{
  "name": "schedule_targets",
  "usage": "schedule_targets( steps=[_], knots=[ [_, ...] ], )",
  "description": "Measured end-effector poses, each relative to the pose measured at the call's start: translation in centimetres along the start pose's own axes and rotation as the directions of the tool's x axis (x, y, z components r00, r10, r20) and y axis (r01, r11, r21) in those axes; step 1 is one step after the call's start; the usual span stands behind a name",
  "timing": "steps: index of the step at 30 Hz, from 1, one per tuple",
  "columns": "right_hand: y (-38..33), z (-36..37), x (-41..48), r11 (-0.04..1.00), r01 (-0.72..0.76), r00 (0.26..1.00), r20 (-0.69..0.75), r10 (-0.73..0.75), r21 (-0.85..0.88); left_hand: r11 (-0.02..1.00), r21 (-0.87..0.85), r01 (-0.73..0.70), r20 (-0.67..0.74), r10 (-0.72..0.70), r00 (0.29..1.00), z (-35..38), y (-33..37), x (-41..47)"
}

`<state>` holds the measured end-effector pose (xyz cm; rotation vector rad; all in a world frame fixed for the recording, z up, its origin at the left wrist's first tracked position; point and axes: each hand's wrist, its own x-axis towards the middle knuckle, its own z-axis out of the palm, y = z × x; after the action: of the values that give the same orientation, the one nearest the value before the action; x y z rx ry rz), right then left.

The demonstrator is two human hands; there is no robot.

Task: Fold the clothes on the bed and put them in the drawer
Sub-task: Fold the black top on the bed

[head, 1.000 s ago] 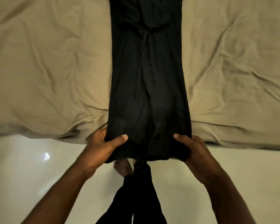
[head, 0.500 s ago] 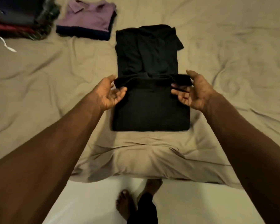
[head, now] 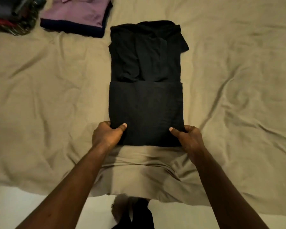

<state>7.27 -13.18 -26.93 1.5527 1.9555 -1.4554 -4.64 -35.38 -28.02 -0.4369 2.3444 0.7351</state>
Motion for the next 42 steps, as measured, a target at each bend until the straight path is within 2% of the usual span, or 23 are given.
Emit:
schedule_targets(
  steps=[4, 7, 10, 12, 15, 19, 20, 22, 24, 26, 28, 29, 30, 32, 33, 35, 37, 38, 40, 42],
  knots=[
    [-2.7, -2.1, -0.9, 0.986, -0.040, 0.990, 0.140, 0.017, 0.163, 0.938, -0.345, 0.022, 0.166, 0.038, 0.985, -3.9, 1.5, -1.1],
    [-6.6, -4.2, -1.1, 0.976, 0.038, 0.989, 0.131, -0.067, 0.212, 0.841, -0.541, -0.033, 0.126, 0.119, 0.985, -7.2, 4.7, -1.8],
    [-12.8, -6.1, 0.2, 0.914, 0.117, 0.988, 0.051, -0.148, 0.389, 0.695, -0.716, -0.057, 0.087, 0.170, 0.982, -10.5, 10.1, -0.5],
    [-17.6, -6.8, 2.3, 0.886, 0.114, 0.988, 0.044, -0.150, 0.449, 0.635, -0.769, -0.071, 0.080, 0.206, 0.975, -12.3, 13.9, 1.9],
    [-24.1, -7.1, 7.1, 0.896, 0.101, 0.991, 0.040, -0.131, 0.432, 0.644, -0.762, -0.067, 0.120, 0.243, 0.963, -13.2, 20.5, 6.7],
    [-31.3, -5.2, 13.7, 0.905, 0.116, 0.991, 0.018, -0.135, 0.410, 0.606, -0.795, -0.023, 0.147, 0.229, 0.962, -13.1, 27.1, 13.8],
    [-31.8, -4.7, 14.8, 0.914, 0.126, 0.990, 0.008, -0.140, 0.385, 0.638, -0.769, -0.027, 0.166, 0.241, 0.956, -12.7, 27.9, 14.9],
    [-31.5, -3.5, 17.2, 0.971, 0.107, 0.994, -0.037, -0.102, 0.214, 0.768, -0.638, -0.059, 0.211, 0.248, 0.946, -11.4, 28.8, 16.5],
    [-28.9, -1.8, 18.4, 0.996, 0.023, 0.993, -0.116, -0.012, 0.086, 0.903, -0.380, -0.200, 0.163, 0.279, 0.946, -8.9, 28.0, 17.5],
    [-25.5, 0.2, 18.1, 0.999, 0.013, 0.989, -0.144, -0.019, -0.044, 0.936, -0.102, -0.336, 0.080, 0.344, 0.936, -6.9, 26.5, 17.6],
    [-23.1, 1.1, 17.5, 0.989, 0.048, 0.983, -0.170, -0.072, -0.140, 0.918, -0.004, -0.398, 0.041, 0.397, 0.917, -5.4, 25.9, 17.1],
    [-22.5, 1.0, 17.2, 0.993, 0.050, 0.983, -0.170, -0.068, -0.107, 0.906, 0.002, -0.423, 0.034, 0.423, 0.905, -5.0, 25.8, 16.5],
    [-22.3, 0.6, 17.1, 1.000, 0.031, 0.992, -0.126, -0.030, 0.006, 0.890, 0.008, -0.457, 0.018, 0.457, 0.890, -4.5, 25.9, 15.4],
    [-22.5, -0.5, 17.2, 0.961, -0.047, 0.997, 0.068, 0.030, 0.272, 0.849, 0.038, -0.526, -0.031, 0.527, 0.849, -3.6, 26.2, 13.3],
    [-22.7, -1.0, 16.9, 0.922, -0.068, 0.985, 0.173, 0.002, 0.380, 0.838, 0.026, -0.545, -0.041, 0.545, 0.837, -3.1, 26.6, 12.6],
    [-23.2, -1.6, 16.2, 0.853, -0.042, 0.928, 0.337, -0.159, 0.520, 0.859, -0.099, -0.502, 0.083, 0.510, 0.856, -2.7, 28.0, 11.6],
    [-23.9, -1.4, 15.2, 0.814, -0.021, 0.832, 0.462, -0.308, 0.581, 0.904, -0.269, -0.332, 0.285, 0.405, 0.869, -2.5, 29.6, 11.3],
    [-24.2, -1.0, 14.9, 0.801, -0.035, 0.775, 0.522, -0.356, 0.598, 0.916, -0.297, -0.269, 0.318, 0.361, 0.877, -2.4, 30.2, 11.4],
    [-24.1, 0.2, 14.6, 0.781, -0.064, 0.696, 0.588, -0.411, 0.621, 0.938, -0.262, -0.226, 0.236, 0.289, 0.928, -2.2, 30.6, 11.9],
    [-23.5, 0.9, 14.1, 0.691, -0.157, 0.734, 0.551, -0.396, 0.706, 0.956, -0.198, -0.217, 0.097, 0.240, 0.966, -2.1, 30.7, 12.5]
  ],
)
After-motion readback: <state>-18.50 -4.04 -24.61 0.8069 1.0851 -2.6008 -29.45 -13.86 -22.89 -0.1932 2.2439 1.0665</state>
